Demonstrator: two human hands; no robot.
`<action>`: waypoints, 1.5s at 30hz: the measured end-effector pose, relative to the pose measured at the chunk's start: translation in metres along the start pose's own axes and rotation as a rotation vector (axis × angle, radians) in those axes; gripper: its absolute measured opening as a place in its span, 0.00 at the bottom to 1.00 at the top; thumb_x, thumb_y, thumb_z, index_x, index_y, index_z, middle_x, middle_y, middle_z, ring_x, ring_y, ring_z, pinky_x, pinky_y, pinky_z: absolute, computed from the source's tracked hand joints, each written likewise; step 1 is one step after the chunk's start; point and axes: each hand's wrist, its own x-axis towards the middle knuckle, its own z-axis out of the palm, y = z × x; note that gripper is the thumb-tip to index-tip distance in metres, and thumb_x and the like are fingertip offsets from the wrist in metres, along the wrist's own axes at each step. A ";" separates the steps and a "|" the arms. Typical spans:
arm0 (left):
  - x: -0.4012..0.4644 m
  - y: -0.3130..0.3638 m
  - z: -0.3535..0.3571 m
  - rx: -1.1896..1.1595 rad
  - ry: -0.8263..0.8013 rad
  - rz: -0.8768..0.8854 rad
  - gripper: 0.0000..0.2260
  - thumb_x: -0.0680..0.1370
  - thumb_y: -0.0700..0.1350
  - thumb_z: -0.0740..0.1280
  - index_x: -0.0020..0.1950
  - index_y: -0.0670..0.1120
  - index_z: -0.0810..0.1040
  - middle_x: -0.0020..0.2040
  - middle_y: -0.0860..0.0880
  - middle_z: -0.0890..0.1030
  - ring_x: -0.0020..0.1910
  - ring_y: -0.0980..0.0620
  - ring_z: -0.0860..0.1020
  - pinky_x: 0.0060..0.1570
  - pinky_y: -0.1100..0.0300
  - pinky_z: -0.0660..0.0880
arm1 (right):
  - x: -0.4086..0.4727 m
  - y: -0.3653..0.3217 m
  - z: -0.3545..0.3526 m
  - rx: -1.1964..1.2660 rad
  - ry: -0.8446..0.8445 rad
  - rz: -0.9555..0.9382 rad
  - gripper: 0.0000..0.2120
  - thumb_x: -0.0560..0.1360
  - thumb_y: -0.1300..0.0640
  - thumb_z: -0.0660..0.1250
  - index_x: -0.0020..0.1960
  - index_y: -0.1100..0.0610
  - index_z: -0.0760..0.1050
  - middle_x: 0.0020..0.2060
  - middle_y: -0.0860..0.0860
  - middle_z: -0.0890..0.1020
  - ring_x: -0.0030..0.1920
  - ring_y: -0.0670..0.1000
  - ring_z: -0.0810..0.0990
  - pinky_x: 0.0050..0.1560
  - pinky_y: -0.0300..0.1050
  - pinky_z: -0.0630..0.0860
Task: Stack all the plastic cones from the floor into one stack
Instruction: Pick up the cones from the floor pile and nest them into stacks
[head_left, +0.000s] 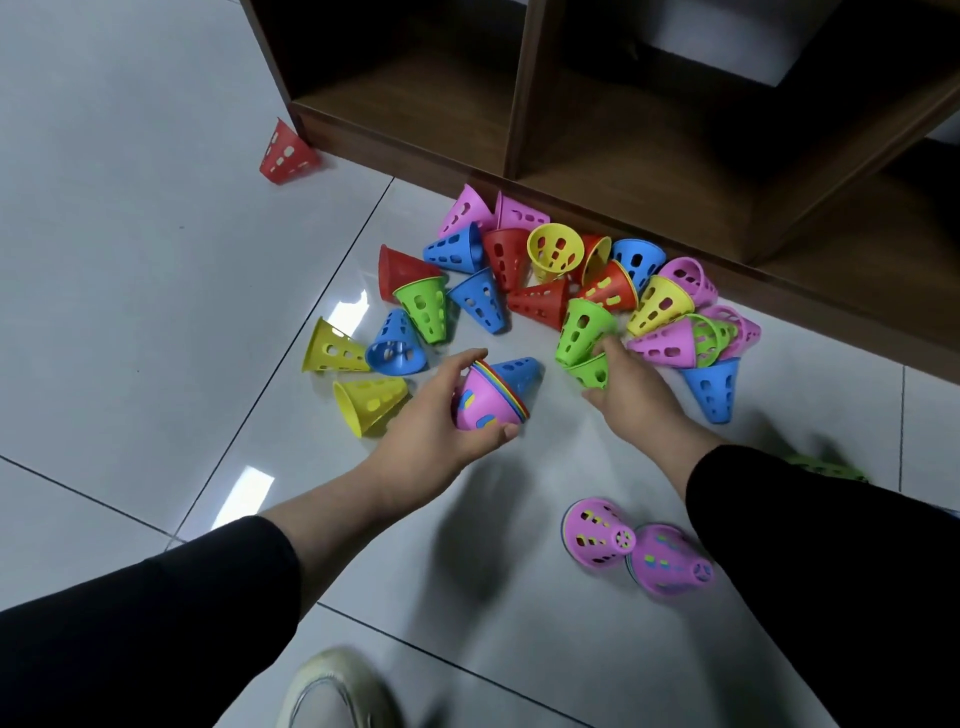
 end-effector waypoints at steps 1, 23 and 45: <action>0.000 0.001 0.001 0.012 -0.006 0.008 0.35 0.71 0.58 0.76 0.74 0.61 0.62 0.56 0.59 0.79 0.49 0.60 0.82 0.47 0.68 0.78 | -0.002 -0.001 0.000 0.037 0.030 0.011 0.26 0.74 0.59 0.73 0.67 0.56 0.65 0.55 0.58 0.77 0.55 0.59 0.78 0.49 0.48 0.75; -0.048 0.040 0.077 0.490 -0.365 0.224 0.28 0.70 0.51 0.75 0.66 0.52 0.68 0.51 0.52 0.79 0.42 0.51 0.76 0.47 0.55 0.76 | -0.229 0.033 -0.093 -0.045 0.023 0.059 0.26 0.72 0.48 0.69 0.68 0.47 0.67 0.52 0.53 0.79 0.50 0.59 0.79 0.43 0.45 0.68; -0.027 0.030 0.112 0.726 -0.448 0.275 0.29 0.72 0.57 0.72 0.72 0.55 0.68 0.54 0.48 0.74 0.48 0.45 0.77 0.50 0.53 0.76 | -0.192 0.046 -0.027 0.445 -0.047 0.174 0.25 0.74 0.48 0.74 0.68 0.50 0.71 0.58 0.49 0.82 0.60 0.50 0.79 0.62 0.50 0.75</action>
